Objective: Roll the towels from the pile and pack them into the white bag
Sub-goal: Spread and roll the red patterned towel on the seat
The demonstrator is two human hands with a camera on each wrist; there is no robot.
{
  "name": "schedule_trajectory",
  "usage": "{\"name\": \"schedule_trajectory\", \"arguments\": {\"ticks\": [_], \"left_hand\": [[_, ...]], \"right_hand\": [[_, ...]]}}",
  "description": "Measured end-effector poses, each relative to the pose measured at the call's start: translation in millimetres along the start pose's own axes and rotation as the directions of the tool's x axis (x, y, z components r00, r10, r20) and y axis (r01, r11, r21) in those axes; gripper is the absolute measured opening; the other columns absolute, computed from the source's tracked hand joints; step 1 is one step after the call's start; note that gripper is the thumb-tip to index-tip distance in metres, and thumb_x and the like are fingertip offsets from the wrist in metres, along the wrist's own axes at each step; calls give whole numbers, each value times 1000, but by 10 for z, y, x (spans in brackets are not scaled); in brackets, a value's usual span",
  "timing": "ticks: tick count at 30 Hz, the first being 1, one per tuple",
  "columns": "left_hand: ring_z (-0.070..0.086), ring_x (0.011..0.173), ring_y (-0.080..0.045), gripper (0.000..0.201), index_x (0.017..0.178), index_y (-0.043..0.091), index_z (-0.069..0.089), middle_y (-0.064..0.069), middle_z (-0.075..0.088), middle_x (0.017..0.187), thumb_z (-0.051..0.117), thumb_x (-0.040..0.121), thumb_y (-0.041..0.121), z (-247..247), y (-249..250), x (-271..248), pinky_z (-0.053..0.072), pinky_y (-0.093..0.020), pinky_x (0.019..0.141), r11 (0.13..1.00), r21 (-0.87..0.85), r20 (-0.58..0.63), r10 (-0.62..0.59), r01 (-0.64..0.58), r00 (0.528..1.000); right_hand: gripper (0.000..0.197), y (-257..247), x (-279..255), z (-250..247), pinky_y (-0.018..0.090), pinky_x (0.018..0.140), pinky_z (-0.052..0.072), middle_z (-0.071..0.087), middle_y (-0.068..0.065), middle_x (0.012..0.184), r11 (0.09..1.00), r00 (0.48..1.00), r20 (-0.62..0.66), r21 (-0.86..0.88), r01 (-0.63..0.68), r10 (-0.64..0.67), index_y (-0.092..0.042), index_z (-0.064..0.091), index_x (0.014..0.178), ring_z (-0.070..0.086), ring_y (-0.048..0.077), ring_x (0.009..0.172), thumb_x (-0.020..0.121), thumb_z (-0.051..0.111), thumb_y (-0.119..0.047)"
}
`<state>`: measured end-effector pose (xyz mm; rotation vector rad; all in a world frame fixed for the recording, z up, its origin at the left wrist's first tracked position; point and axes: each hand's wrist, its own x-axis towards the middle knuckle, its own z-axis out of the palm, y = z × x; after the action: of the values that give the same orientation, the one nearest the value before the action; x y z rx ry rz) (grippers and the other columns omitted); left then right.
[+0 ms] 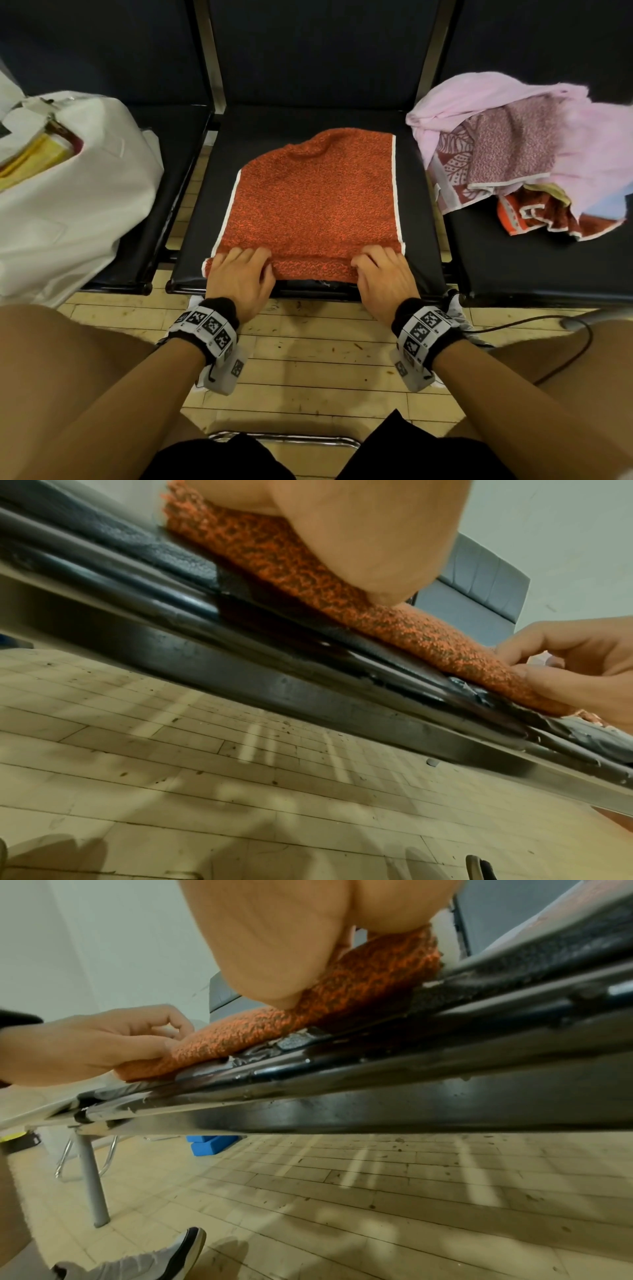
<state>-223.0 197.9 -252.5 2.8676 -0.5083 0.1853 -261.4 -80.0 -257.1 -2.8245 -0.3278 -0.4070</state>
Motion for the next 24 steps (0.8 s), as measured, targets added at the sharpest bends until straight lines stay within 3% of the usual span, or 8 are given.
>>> {"name": "schedule_trajectory", "arguments": {"ticks": [3,5,7,11,14,16,21,24], "left_hand": [[53,91,-24,21,104,23,61,1,63,96,48,89,33,34,4,-9,38,-44,84,1000,-3,-88,27,-27,996],[47,98,-23,13,99,23,65,-1,60,104,58,87,25,63,8,-16,35,-45,88,999,12,-152,51,-50,987],[45,100,-22,13,95,24,68,0,60,105,58,87,24,100,-2,-13,30,-43,89,998,26,-174,60,-57,983],[50,105,-21,26,101,23,71,2,67,106,48,93,32,109,-37,-22,33,-45,93,998,11,-106,62,-61,992],[53,113,-25,40,112,19,68,1,66,112,47,91,45,89,-47,-58,37,-48,101,997,25,-13,75,-75,997],[47,116,-26,43,115,18,66,0,66,112,43,91,44,72,-40,-70,37,-51,103,997,21,-10,77,-77,997],[49,106,-26,40,111,17,67,1,69,101,37,95,38,58,-25,-40,31,-43,94,997,25,-57,73,-72,996],[54,97,-26,38,108,21,66,3,70,94,35,94,38,60,-6,-37,28,-40,88,996,69,-35,58,-56,998]], "right_hand": [[26,21,-29,71,38,80,30,64,-3,102,995,996,-69,-79,56,-62,-20,71,94,55,23,95,75,71,-3],[27,39,-38,113,36,78,29,65,-4,100,988,991,-80,-112,102,-111,-19,72,95,52,22,94,74,70,-2],[24,39,-47,113,35,78,31,65,-3,101,987,990,-67,-115,116,-124,-17,73,98,52,22,95,79,60,-8],[34,46,-72,80,37,89,38,65,0,107,995,996,1,-45,84,-84,-14,70,107,55,23,103,84,54,-31],[35,78,-79,112,38,92,38,66,1,106,996,997,23,-31,80,-79,-13,69,110,55,24,103,87,48,-29],[35,91,-63,112,39,92,41,66,2,104,997,997,30,-6,74,-73,-12,69,111,56,25,100,90,45,-25],[35,36,-40,38,38,89,37,66,-1,92,999,996,83,-31,27,-25,-15,62,120,58,24,87,92,42,-21],[28,-22,-12,-7,38,88,36,67,-3,84,999,994,106,37,-30,26,-19,55,115,59,22,78,91,42,-21]]}}
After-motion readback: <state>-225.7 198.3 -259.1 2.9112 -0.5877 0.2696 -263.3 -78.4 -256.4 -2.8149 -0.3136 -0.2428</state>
